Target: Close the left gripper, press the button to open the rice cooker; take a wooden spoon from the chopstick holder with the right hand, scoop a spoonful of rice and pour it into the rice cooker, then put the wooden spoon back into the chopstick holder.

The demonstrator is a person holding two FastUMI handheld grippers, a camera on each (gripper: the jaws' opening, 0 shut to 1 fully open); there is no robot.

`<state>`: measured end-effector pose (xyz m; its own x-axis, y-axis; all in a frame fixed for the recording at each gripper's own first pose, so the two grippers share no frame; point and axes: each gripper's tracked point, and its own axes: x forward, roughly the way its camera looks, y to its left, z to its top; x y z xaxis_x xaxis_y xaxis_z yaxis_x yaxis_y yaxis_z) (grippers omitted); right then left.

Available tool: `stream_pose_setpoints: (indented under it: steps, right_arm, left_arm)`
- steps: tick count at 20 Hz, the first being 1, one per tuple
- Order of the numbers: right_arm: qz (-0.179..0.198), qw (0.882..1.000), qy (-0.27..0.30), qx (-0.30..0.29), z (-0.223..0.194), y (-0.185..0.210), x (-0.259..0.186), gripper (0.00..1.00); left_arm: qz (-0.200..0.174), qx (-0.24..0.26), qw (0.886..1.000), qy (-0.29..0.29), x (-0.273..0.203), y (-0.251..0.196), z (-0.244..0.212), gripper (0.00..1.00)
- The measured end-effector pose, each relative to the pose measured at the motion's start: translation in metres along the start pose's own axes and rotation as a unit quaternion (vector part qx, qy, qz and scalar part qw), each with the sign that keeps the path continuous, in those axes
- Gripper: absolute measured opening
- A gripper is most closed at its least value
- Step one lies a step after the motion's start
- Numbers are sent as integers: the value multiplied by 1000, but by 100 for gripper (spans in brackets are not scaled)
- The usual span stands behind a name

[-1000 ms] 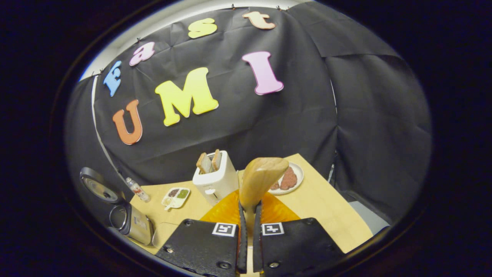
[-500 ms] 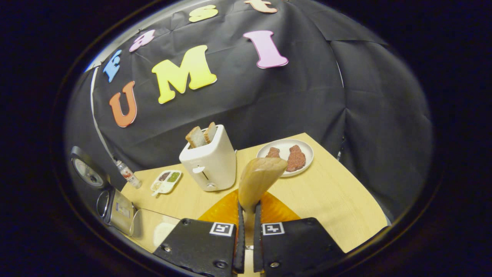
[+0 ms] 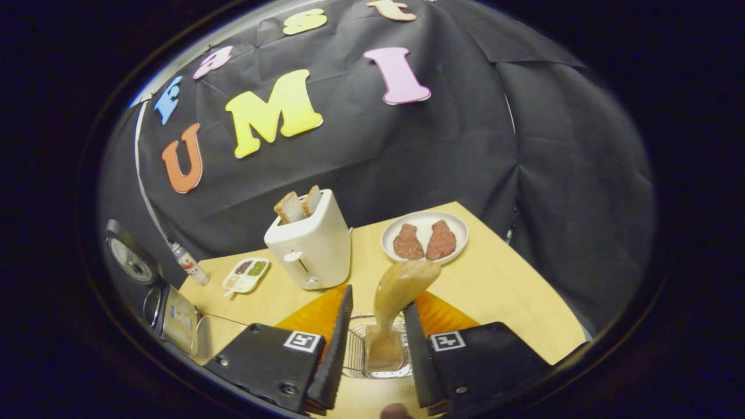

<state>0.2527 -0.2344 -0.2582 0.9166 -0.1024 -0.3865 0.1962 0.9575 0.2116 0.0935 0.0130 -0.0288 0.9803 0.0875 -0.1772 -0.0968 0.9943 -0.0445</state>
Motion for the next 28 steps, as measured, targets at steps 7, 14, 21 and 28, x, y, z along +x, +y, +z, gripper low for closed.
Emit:
stream_pose_setpoints:
  steps: [7, 14, 21, 28]
  right_arm:
    - [-14, 997, -71, -34, 64, 8, -62, 79]
    - [23, 987, -147, -56, 123, 67, -152, 98]
    - [4, 979, -184, -91, 126, 81, -227, 100]
    - [-30, 985, -152, -76, 80, 59, -253, 100]
  left_arm:
    - [-1, -23, 999, -47, 1, 16, 30, 95]
    - [12, -34, 996, -78, 35, 42, 55, 94]
    - [19, -26, 998, -51, 118, 62, 54, 95]
    - [21, -4, 1000, 15, 178, 67, 26, 95]
